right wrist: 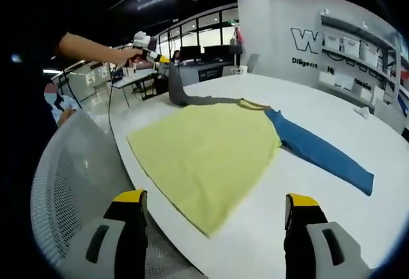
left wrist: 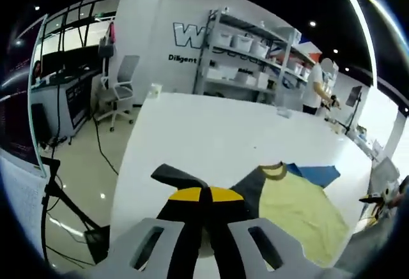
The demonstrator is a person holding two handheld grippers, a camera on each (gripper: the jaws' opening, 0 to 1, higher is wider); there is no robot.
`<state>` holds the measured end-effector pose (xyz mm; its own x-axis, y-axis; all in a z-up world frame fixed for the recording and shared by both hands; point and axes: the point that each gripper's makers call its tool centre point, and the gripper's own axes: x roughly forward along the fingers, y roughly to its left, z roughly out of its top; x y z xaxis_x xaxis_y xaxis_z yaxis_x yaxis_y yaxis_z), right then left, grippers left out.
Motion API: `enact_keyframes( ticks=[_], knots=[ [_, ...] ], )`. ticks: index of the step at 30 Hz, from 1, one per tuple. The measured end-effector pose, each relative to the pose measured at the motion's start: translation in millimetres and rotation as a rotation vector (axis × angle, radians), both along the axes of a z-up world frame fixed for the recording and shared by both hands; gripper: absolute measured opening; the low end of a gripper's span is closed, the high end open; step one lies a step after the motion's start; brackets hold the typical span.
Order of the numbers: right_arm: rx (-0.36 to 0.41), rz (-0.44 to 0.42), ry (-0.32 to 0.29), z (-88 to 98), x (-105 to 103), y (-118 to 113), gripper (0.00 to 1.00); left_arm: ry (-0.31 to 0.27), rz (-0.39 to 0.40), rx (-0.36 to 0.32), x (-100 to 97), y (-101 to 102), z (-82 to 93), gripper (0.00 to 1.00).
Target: Fold the garment on the visible template until the final outline fits inside the template.
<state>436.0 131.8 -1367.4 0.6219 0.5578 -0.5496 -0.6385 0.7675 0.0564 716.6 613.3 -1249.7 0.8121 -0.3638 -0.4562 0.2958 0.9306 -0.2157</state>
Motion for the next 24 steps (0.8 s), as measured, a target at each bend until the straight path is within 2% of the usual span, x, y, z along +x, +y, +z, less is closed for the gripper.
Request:
enact_keyframes(
  ticks=[15, 24],
  knots=[
    [0.001, -0.001, -0.022, 2.2, -4, -5, 0.91, -0.095, -0.105, -0.04, 9.6, -61, 60.8, 0.0],
    [0.009, -0.01, -0.023, 0.2, -5, -9, 0.9, -0.138, -0.177, -0.057, 15.1, -94, 83.0, 0.0]
  ],
)
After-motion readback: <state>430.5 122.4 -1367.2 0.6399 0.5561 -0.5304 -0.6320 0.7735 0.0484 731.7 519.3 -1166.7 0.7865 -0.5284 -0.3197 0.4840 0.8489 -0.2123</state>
